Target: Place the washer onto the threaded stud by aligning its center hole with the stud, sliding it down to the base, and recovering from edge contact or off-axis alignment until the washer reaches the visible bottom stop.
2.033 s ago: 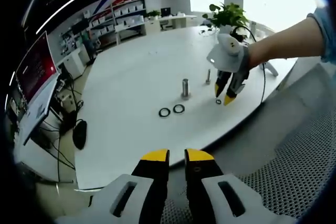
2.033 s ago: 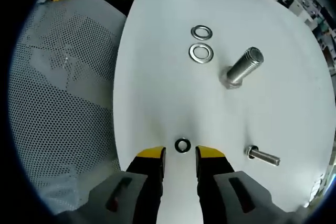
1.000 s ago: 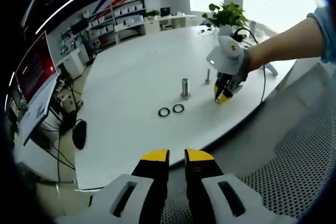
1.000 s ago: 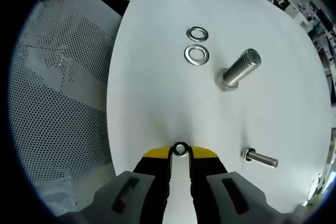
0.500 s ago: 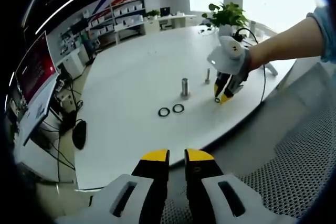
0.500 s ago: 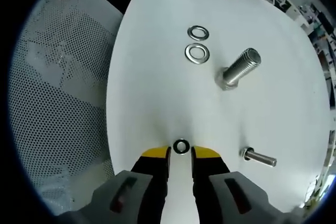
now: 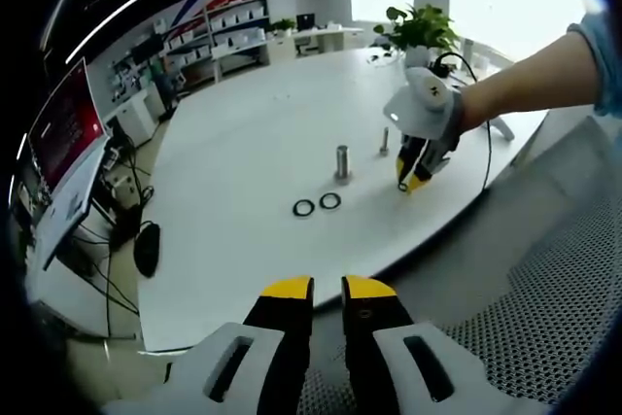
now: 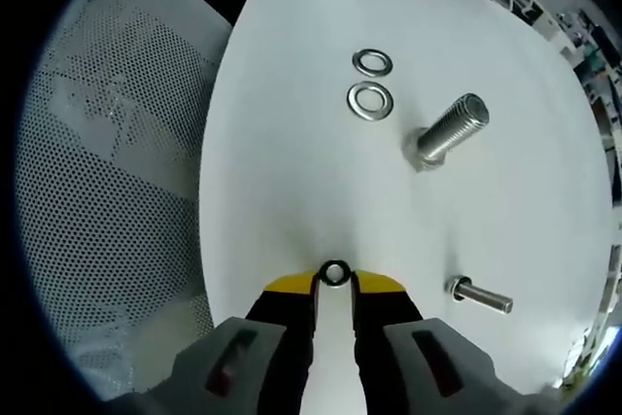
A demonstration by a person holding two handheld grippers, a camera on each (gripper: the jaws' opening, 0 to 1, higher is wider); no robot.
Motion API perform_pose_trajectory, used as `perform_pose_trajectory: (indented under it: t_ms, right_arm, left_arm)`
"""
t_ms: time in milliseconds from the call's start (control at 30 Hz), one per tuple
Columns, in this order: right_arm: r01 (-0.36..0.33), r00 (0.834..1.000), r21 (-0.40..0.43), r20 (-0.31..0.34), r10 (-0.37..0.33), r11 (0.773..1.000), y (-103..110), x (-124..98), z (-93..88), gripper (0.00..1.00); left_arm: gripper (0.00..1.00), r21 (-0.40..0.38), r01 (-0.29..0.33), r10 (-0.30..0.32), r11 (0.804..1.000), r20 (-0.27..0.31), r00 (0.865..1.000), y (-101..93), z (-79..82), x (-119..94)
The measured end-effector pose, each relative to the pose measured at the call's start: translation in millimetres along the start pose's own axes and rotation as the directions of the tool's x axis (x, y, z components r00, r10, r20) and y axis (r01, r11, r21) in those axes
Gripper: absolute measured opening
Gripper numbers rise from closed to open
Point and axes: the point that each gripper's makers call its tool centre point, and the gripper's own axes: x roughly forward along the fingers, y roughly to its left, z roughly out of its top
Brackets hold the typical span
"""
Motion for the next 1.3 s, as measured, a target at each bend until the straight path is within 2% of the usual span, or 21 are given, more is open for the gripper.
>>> perform_pose_trajectory:
  t_ms: [67,233,867,1000,1167,1300]
  right_arm:
    - [-0.02,1.0,-0.028,0.011,0.021,0.999,5.0,-0.1,1.0,0.18]
    - [-0.045,0.999,0.034,0.03,0.044,0.998,4.6,0.1,-0.3,0.18]
    - [-0.038,0.999,0.023,0.03,0.037,0.999,2.8,2.5,-1.2,0.14]
    - [-0.021,1.0,0.038,0.002,0.021,0.999,-2.8,-3.5,-7.7,0.14]
    - [-0.033,0.999,0.034,0.011,0.032,0.999,-4.1,-15.1,-9.3,0.14]
    - [-0.011,1.0,0.022,0.023,0.011,1.0,-10.1,-23.2,-9.4,0.14]
  left_arm:
    - [0.09,0.0,0.0,0.0,1.0,0.0,1.0,0.0,-0.1,0.1]
    - [0.09,-0.001,0.0,0.0,1.0,0.001,1.0,0.0,0.2,-0.1]
    - [0.09,-0.001,0.0,0.0,1.0,0.001,1.0,0.1,0.4,-0.1]
    - [0.09,-0.002,0.0,0.0,1.0,0.002,1.0,0.2,0.6,-0.1]
    - [0.09,-0.001,0.0,0.0,1.0,0.002,1.0,0.3,0.6,0.0]
    - [0.09,0.0,0.001,-0.001,1.0,0.001,1.0,0.3,0.5,0.2]
